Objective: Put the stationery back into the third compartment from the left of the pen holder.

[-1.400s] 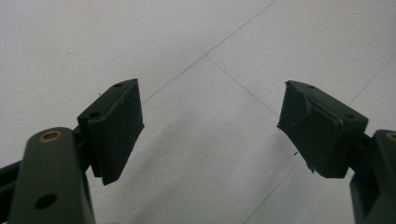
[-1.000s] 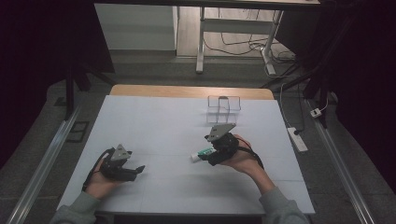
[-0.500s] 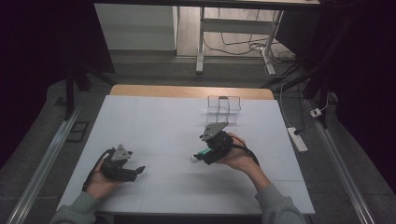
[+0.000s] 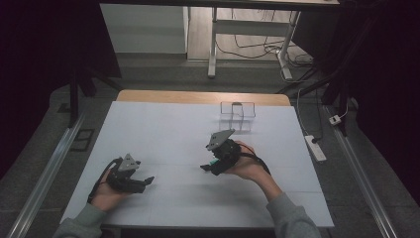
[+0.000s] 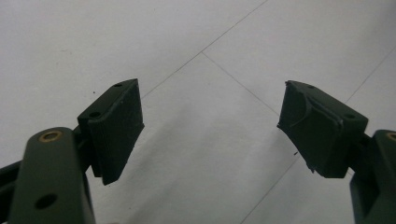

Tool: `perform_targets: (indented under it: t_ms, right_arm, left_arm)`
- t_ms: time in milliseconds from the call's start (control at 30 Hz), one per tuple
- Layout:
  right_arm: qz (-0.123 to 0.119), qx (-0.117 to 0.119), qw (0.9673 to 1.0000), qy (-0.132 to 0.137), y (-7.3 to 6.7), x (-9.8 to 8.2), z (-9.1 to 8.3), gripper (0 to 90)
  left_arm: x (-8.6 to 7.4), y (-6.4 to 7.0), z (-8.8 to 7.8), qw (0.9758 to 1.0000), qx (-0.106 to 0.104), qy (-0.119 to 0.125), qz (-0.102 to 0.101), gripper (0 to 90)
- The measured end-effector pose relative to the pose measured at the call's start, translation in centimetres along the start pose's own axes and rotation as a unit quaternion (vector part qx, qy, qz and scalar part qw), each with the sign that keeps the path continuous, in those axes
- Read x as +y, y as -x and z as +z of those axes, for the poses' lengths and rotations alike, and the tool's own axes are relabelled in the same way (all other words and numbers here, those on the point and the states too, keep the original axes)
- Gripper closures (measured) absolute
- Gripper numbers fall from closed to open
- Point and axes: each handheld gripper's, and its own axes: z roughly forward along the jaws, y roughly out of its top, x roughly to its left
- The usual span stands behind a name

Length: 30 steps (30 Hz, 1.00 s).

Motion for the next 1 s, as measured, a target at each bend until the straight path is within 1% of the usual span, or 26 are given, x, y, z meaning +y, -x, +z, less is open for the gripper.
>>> perform_targets:
  t_ms: [33, 67, 100, 233, 267, 300, 333, 400, 433, 467, 533, 567, 600, 633, 667, 700, 733, 767, 800, 867, 900, 1000]
  right_arm:
    - [-0.006, 0.001, 1.0000, -0.001, 0.1, 0.1, 0.1, 25.5]
    - [-0.002, 0.001, 1.0000, -0.001, 0.0, 0.2, 0.2, 25.6]
    - [-0.006, 0.002, 1.0000, -0.001, 0.1, 0.2, 0.3, 25.6]
    - [-0.008, 0.011, 0.9999, -0.003, 0.2, 0.5, 0.7, 25.7]
    - [-0.009, 0.016, 0.9998, -0.007, 0.3, 0.6, 0.9, 25.7]
    - [-0.009, 0.016, 0.9998, -0.007, 0.3, 0.6, 0.9, 25.7]
    - [-0.015, 0.020, 0.9996, -0.013, 0.3, 0.7, 1.1, 25.7]
    - [-0.014, 0.022, 0.9996, -0.015, 0.2, 0.8, 1.3, 25.7]
    - [-0.016, 0.023, 0.9994, -0.019, 0.2, 0.8, 1.4, 25.7]
    - [-0.022, 0.027, 0.9989, -0.030, 0.3, 0.9, 1.5, 25.6]
    - [-0.018, 0.037, 0.9987, -0.031, 0.4, 0.8, 1.7, 25.8]
    - [-0.016, 0.041, 0.9984, -0.034, 0.5, 0.7, 1.8, 25.9]
    - [-0.019, 0.045, 0.9980, -0.040, 0.7, 0.6, 1.9, 26.0]
    - [-0.014, 0.052, 0.9975, -0.046, 0.8, 0.4, 2.0, 26.3]
    - [-0.014, 0.052, 0.9975, -0.046, 0.8, 0.4, 2.0, 26.3]
    - [-0.015, 0.058, 0.9964, -0.060, 1.0, 0.0, 2.4, 26.4]
    - [-0.015, 0.065, 0.9954, -0.068, 1.2, -0.1, 2.6, 26.4]
    - [-0.014, 0.062, 0.9952, -0.074, 1.2, -0.3, 2.8, 26.3]
    - [-0.014, 0.067, 0.9943, -0.082, 1.4, -0.5, 3.1, 26.4]
    - [-0.015, 0.072, 0.9934, -0.088, 1.6, -0.8, 3.5, 26.6]
    - [-0.016, 0.069, 0.9930, -0.094, 1.6, -0.9, 3.6, 26.8]
    - [-0.022, 0.073, 0.9926, -0.094, 1.8, -1.1, 3.9, 27.4]
  left_arm:
    - [0.0, 0.0, 0.0, 1.0000, 0.000, 0.000, 0.000, 21.2]
    - [0.0, 0.0, 0.0, 1.0000, 0.000, 0.000, 0.000, 21.2]
    - [0.0, 0.0, 0.0, 1.0000, 0.000, 0.000, 0.001, 21.2]
    - [0.0, 0.0, 0.0, 1.0000, 0.002, -0.001, 0.000, 21.2]
    - [0.0, 0.0, 0.0, 1.0000, 0.001, -0.001, 0.001, 21.2]
    - [0.0, 0.1, 0.0, 1.0000, 0.002, -0.001, 0.001, 21.2]
    - [0.0, 0.1, 0.0, 1.0000, 0.002, -0.001, 0.001, 21.2]
    - [0.0, 0.1, 0.0, 1.0000, 0.002, -0.002, 0.002, 21.2]
    - [0.0, 0.1, 0.0, 1.0000, 0.002, -0.002, 0.002, 21.2]
    - [0.0, 0.1, 0.0, 1.0000, 0.002, -0.002, 0.002, 21.2]
    - [0.0, 0.1, 0.0, 1.0000, 0.002, -0.002, 0.003, 21.2]
    - [0.0, 0.1, 0.0, 1.0000, 0.001, -0.003, 0.004, 21.2]
    - [0.0, 0.1, 0.0, 1.0000, 0.002, -0.003, 0.004, 21.2]
    - [0.0, 0.2, 0.1, 1.0000, 0.001, -0.003, 0.003, 21.2]
    - [0.0, 0.2, 0.1, 1.0000, 0.001, -0.003, 0.003, 21.2]
    - [0.0, 0.2, 0.1, 1.0000, 0.001, -0.004, 0.003, 21.2]
    - [0.0, 0.2, 0.1, 1.0000, 0.001, -0.004, 0.003, 21.2]
    - [0.0, 0.2, 0.1, 1.0000, 0.001, -0.005, 0.003, 21.2]
    - [0.0, 0.2, 0.1, 1.0000, 0.001, -0.005, 0.003, 21.2]
    - [0.0, 0.2, 0.1, 1.0000, 0.001, -0.005, 0.003, 21.2]
    - [0.0, 0.2, 0.1, 1.0000, 0.001, -0.005, 0.003, 21.2]
    - [0.0, 0.2, 0.2, 1.0000, 0.000, -0.006, 0.004, 21.2]
